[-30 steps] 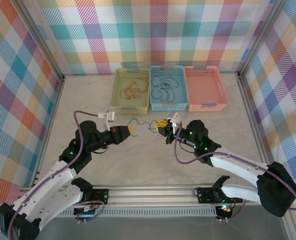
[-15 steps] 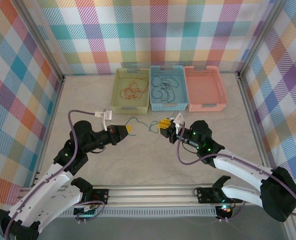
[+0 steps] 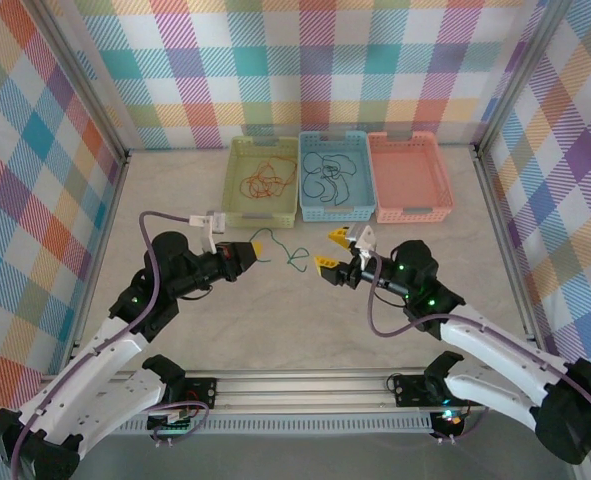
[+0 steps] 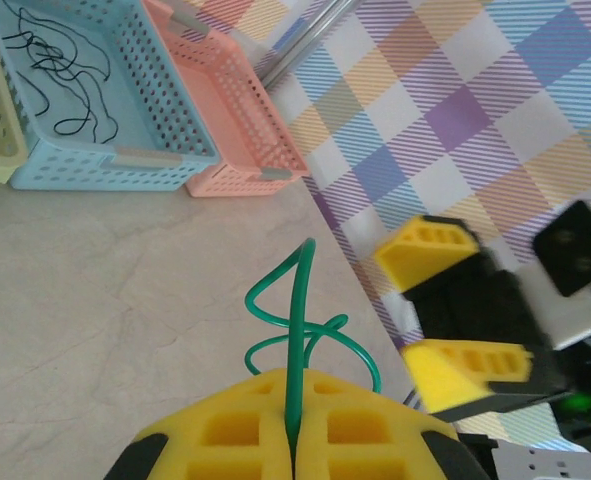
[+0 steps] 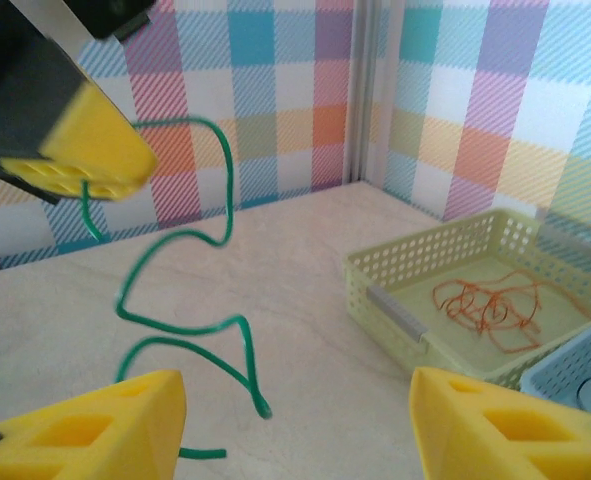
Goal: Untangle the cables
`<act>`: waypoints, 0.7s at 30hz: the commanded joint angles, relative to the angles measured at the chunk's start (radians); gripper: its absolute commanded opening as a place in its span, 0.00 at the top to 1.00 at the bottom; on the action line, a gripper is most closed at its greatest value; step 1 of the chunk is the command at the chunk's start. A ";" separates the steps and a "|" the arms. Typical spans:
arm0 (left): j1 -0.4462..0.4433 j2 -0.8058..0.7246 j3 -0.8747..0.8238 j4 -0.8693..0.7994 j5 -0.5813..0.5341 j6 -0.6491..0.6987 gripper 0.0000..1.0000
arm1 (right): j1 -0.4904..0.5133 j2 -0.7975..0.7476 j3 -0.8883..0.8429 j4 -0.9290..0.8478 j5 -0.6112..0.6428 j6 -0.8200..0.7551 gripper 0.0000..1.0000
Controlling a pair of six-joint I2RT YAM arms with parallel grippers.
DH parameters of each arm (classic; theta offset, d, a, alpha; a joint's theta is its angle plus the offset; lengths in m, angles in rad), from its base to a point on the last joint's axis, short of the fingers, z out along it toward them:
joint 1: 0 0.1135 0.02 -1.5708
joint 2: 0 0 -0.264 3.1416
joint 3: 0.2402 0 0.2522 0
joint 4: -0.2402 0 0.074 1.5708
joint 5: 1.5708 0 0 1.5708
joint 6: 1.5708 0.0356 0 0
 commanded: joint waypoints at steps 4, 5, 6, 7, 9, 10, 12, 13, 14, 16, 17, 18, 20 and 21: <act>-0.006 0.016 0.050 0.008 0.003 0.039 1.00 | -0.004 -0.068 -0.018 -0.046 -0.198 -0.099 0.45; -0.006 0.016 0.050 0.009 0.001 0.039 1.00 | -0.002 -0.059 -0.018 -0.041 -0.236 -0.110 0.46; -0.006 0.016 0.050 0.008 0.001 0.038 1.00 | 0.001 -0.047 -0.018 -0.037 -0.273 -0.127 0.47; -0.006 0.017 0.050 0.010 0.003 0.035 1.00 | 0.003 -0.031 -0.016 -0.033 -0.294 -0.145 0.47; -0.006 0.019 0.053 0.009 0.007 0.033 1.00 | 0.005 0.012 -0.004 -0.016 -0.327 -0.184 0.47; -0.005 0.018 0.053 0.006 0.008 0.033 1.00 | 0.005 0.035 0.007 -0.016 -0.336 -0.196 0.48; -0.006 0.015 0.055 0.001 0.009 0.033 1.00 | 0.007 0.085 0.032 -0.016 -0.360 -0.213 0.48; -0.006 0.012 0.055 -0.001 0.011 0.032 1.00 | 0.009 0.102 0.040 -0.015 -0.363 -0.218 0.48; -0.006 0.011 0.057 -0.003 0.013 0.032 1.00 | 0.012 0.119 0.045 -0.015 -0.363 -0.228 0.49; -0.006 0.008 0.056 -0.005 0.013 0.030 1.00 | 0.020 0.150 0.055 -0.019 -0.361 -0.243 0.50; -0.006 0.007 0.056 -0.006 0.012 0.030 1.00 | 0.025 0.163 0.060 -0.026 -0.360 -0.250 0.50; -0.006 0.007 0.057 -0.007 0.013 0.029 1.00 | 0.032 0.176 0.065 -0.033 -0.354 -0.259 0.50; -0.006 0.009 0.055 -0.004 0.016 0.027 1.00 | 0.037 0.194 0.062 -0.018 -0.334 -0.266 0.50; -0.006 0.011 0.055 -0.002 0.017 0.025 1.00 | 0.039 0.205 0.062 0.000 -0.321 -0.266 0.50</act>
